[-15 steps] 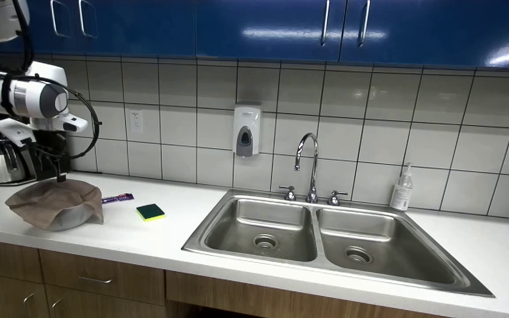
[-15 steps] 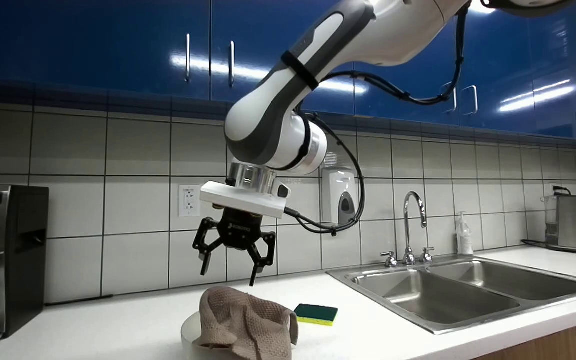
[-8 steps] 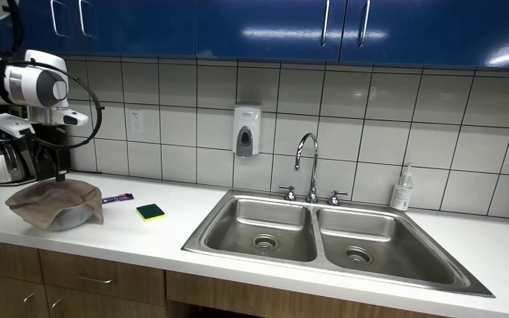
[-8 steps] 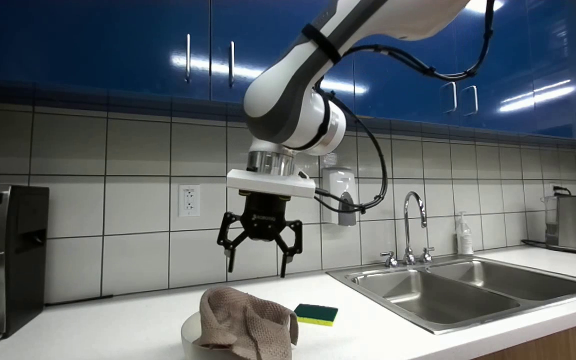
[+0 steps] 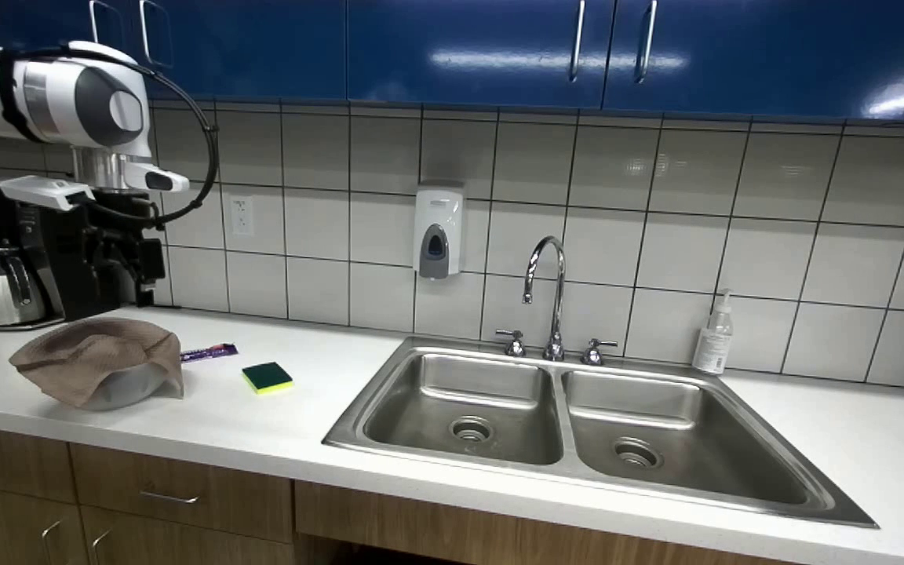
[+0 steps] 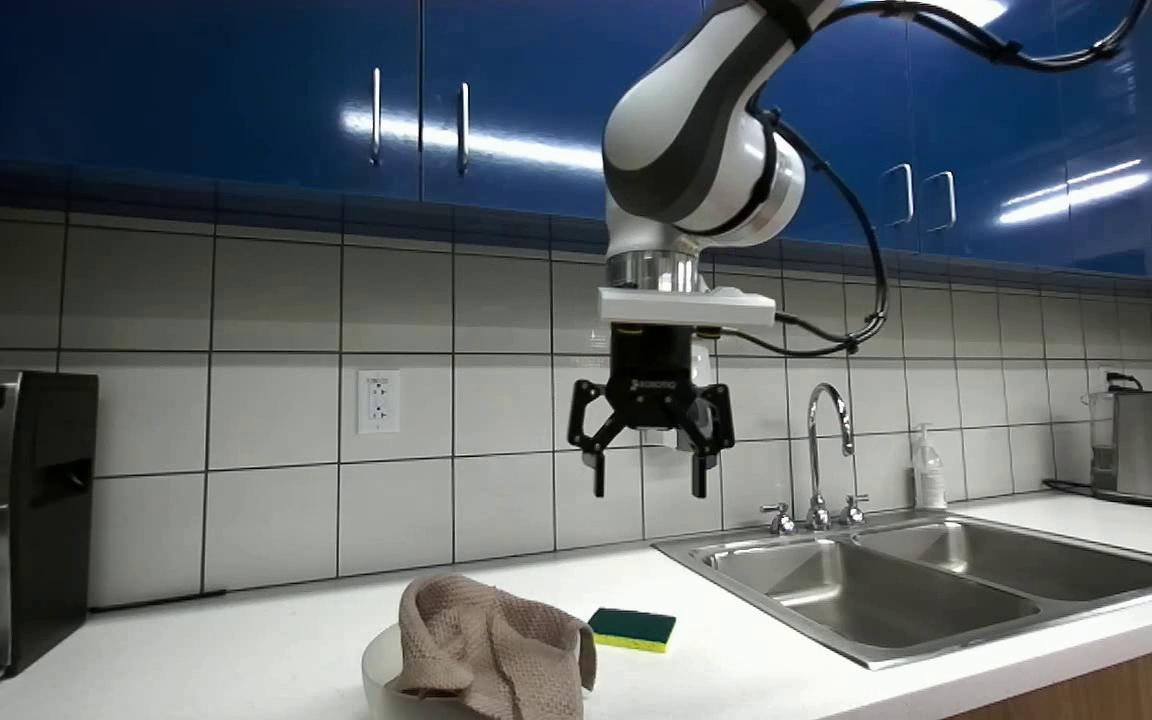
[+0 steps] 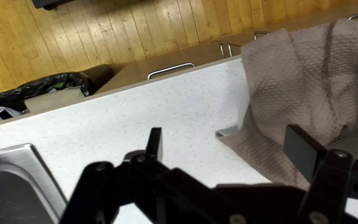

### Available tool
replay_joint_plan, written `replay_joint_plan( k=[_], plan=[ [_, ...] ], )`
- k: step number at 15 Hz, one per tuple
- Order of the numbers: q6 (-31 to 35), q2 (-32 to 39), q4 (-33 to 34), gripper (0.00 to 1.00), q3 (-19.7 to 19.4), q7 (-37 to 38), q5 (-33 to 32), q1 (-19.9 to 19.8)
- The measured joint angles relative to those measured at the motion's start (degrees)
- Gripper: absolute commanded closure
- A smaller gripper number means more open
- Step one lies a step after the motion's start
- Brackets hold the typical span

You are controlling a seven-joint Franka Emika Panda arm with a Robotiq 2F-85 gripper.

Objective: Put the towel in the bowl.

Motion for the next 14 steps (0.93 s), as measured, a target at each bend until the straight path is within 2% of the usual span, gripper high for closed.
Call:
replay_joint_plan(
  k=[7, 14],
  plan=[
    [-2.94, -12.84, -11.36, 0.0, -3.35, -4.09, 0.06, -7.42],
    [-6.4, -18.15, -16.37, 0.0, -4.72, -4.1, 1.97, -10.28]
  ],
)
